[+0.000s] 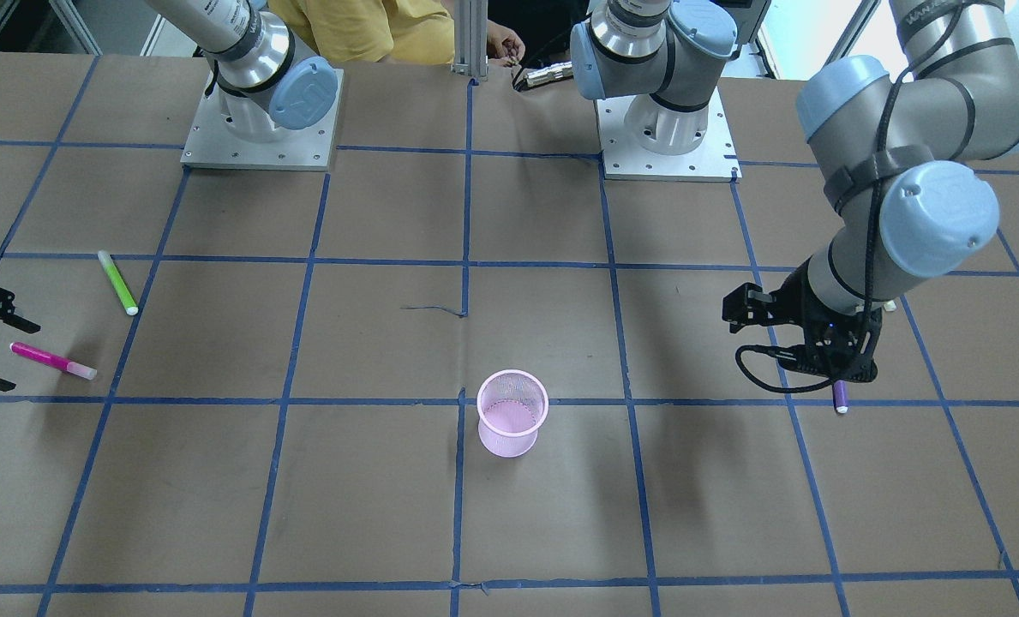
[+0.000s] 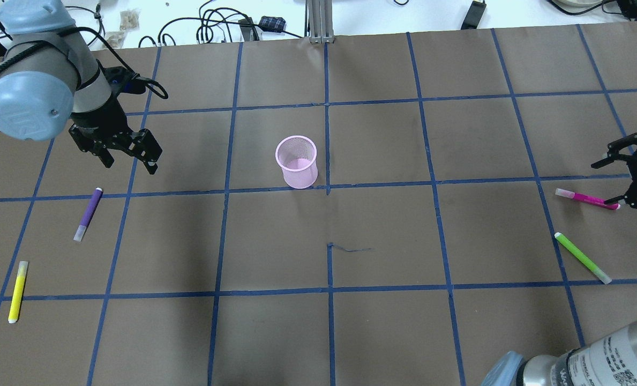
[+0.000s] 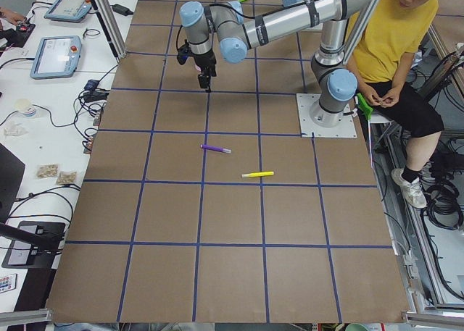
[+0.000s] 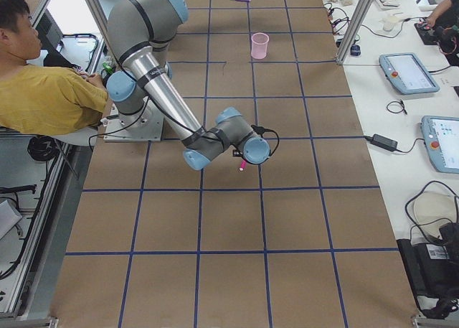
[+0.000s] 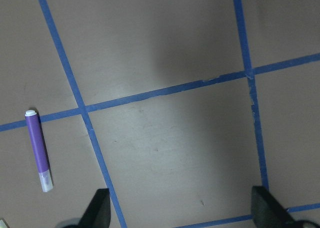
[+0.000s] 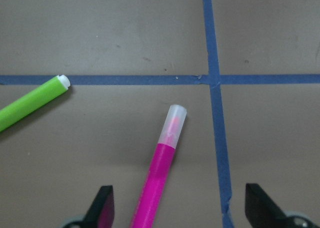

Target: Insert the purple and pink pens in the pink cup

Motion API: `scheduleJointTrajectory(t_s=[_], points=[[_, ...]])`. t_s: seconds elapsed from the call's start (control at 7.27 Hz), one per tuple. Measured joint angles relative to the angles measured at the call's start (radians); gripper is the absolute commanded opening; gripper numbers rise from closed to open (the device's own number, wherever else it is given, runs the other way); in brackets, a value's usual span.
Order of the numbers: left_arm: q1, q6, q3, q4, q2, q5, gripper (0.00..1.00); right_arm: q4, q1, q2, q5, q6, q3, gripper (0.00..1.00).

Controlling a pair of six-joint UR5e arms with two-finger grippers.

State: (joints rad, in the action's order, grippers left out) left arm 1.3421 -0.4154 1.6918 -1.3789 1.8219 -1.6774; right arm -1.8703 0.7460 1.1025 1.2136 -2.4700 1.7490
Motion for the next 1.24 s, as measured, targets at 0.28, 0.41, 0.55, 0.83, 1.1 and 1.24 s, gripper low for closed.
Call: scheduleJointTrajectory(t_s=[0.28, 0.41, 0.55, 0.83, 1.1, 1.24], points=[[-0.084, -0.127, 0.002, 0.054, 0.069, -0.040, 1.00, -0.003, -0.029, -0.029, -0.012, -0.036, 0.009, 0.90], [-0.137, -0.178, 0.004, 0.063, 0.095, -0.043, 1.00, -0.003, -0.045, -0.038, -0.030, -0.039, 0.023, 0.82], [-0.169, -0.202, 0.008, 0.077, 0.119, -0.045, 1.00, -0.004, -0.057, -0.041, -0.049, -0.036, 0.035, 0.67], [-0.192, -0.218, 0.013, 0.165, 0.178, -0.079, 1.00, -0.005, -0.065, -0.043, -0.072, -0.030, 0.042, 0.28], [-0.197, -0.221, 0.018, 0.204, 0.222, -0.125, 1.00, -0.004, -0.066, -0.043, -0.076, -0.029, 0.043, 0.13], [-0.197, -0.223, 0.015, 0.210, 0.240, -0.133, 1.00, -0.002, -0.066, -0.042, -0.075, -0.028, 0.043, 0.07]])
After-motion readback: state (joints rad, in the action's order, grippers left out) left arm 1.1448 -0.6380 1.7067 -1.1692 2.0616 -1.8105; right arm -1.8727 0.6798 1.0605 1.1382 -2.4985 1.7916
